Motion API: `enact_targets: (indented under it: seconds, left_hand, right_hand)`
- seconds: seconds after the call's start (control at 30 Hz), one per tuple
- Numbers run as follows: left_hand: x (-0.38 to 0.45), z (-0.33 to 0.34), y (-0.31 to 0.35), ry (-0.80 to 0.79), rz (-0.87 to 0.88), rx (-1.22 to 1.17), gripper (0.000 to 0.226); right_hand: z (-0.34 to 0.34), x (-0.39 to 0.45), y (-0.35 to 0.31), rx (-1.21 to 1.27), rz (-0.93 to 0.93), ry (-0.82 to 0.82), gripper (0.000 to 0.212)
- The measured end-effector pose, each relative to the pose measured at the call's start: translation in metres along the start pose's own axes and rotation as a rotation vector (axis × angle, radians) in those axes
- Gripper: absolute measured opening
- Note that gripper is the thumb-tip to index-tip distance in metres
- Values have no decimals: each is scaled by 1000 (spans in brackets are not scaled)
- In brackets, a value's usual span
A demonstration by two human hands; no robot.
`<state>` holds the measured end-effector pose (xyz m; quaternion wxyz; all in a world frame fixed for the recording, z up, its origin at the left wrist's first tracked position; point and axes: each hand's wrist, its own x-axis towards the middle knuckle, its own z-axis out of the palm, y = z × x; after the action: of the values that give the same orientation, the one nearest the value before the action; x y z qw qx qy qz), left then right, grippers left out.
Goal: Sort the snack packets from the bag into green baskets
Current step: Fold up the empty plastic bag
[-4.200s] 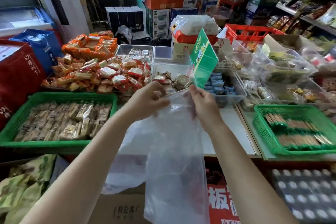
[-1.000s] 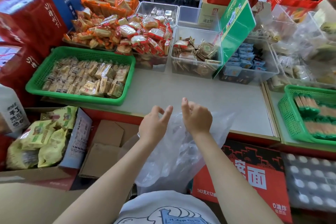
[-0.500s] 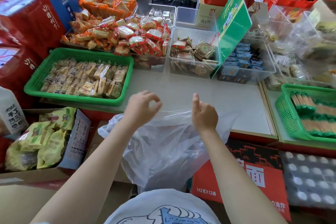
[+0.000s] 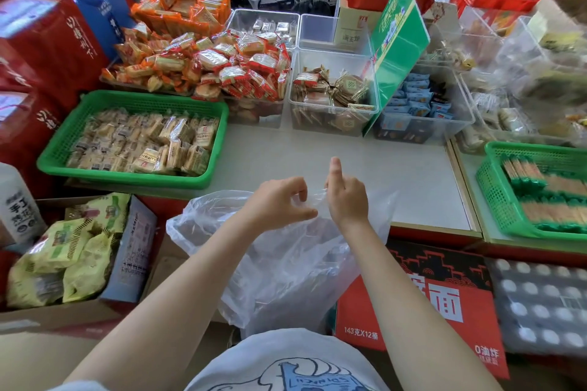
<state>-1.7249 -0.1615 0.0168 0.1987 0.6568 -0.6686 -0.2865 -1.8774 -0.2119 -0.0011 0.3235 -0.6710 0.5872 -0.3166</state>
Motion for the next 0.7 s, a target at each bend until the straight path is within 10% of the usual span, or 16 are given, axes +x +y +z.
enact_targets:
  seconds: [0.7]
  left_hand:
    - [12,-35,13,-142,46,-208,22]
  right_hand:
    - [-12,8,9,-304,-382,197,63]
